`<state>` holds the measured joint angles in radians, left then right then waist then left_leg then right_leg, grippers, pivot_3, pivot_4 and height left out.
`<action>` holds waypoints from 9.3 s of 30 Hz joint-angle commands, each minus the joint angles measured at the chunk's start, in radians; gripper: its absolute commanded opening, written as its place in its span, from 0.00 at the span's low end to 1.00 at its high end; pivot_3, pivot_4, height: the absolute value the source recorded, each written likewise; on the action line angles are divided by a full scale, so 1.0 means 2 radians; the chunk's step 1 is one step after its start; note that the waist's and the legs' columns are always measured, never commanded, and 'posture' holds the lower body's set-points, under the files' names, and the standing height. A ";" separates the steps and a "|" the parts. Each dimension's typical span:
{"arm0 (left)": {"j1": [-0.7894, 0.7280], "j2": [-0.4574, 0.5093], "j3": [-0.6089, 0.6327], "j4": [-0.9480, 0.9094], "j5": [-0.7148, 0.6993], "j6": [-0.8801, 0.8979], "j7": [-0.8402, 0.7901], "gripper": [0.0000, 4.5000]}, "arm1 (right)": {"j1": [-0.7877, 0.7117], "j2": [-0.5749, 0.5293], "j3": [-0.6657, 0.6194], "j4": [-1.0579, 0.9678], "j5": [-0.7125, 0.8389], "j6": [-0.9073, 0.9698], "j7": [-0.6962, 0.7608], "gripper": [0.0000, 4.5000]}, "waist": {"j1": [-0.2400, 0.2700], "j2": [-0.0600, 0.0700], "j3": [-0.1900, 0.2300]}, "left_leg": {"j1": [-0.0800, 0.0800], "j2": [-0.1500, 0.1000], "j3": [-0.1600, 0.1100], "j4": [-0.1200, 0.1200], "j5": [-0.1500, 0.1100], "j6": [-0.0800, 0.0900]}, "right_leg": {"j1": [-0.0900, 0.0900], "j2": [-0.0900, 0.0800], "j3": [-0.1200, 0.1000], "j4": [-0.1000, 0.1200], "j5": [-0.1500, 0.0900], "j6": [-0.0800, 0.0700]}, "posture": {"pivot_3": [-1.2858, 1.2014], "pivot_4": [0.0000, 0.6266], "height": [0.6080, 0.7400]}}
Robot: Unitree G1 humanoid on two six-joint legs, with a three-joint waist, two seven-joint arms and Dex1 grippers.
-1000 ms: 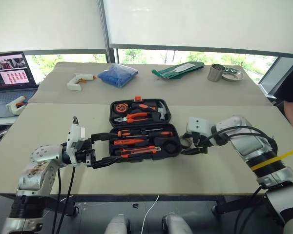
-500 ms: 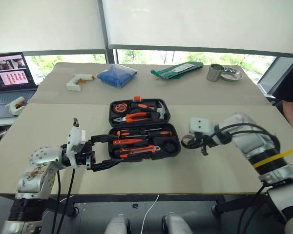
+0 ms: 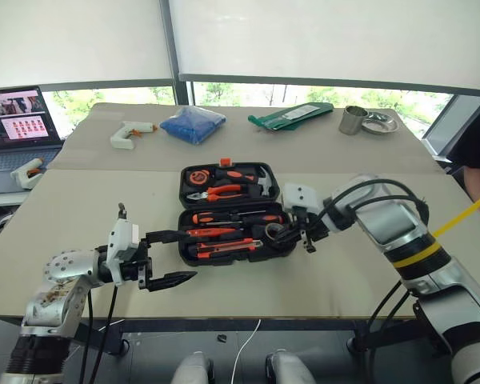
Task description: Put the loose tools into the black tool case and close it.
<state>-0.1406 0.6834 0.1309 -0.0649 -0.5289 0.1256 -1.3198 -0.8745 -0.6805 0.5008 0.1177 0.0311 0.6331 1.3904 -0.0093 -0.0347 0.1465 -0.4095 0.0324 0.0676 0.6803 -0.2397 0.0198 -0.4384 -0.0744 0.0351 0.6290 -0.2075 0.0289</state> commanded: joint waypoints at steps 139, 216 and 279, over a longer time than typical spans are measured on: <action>0.031 -0.101 0.014 0.131 0.171 -0.285 0.205 0.08 | 0.311 0.003 -0.177 0.047 -0.147 -0.606 -0.446 0.00 | -0.004 -0.001 0.001 | 0.002 -0.001 0.002 -0.002 0.000 0.000 | 0.003 -0.001 0.002 -0.003 0.002 0.002 | 0.52 0.24 1.00; -0.255 -0.132 -0.216 0.186 0.237 0.082 0.190 0.00 | 0.354 0.071 -0.186 -0.183 0.122 -0.182 -0.263 0.01 | 0.000 -0.004 0.000 | 0.006 0.000 -0.001 0.001 0.000 0.000 | 0.008 0.001 0.001 -0.002 0.000 0.002 | 0.52 0.24 1.00; -0.185 -0.117 -0.193 0.144 0.219 0.177 0.192 0.00 | 0.239 0.150 -0.132 -0.034 0.079 -0.196 -0.261 0.01 | -0.013 0.002 -0.008 | 0.013 0.002 -0.003 -0.003 -0.001 0.000 | 0.010 0.008 0.006 -0.001 -0.002 0.000 | 0.52 0.24 1.00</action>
<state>-0.5667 0.4452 -0.1944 0.1354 -0.1243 0.4240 -0.9230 -0.3528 -0.3988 0.2334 0.0472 0.1986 0.2822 0.8785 -0.0348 -0.0314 0.1308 -0.3830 0.0355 0.0606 0.6746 -0.2408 0.0205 -0.4193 -0.0589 0.0476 0.6276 -0.2122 0.0292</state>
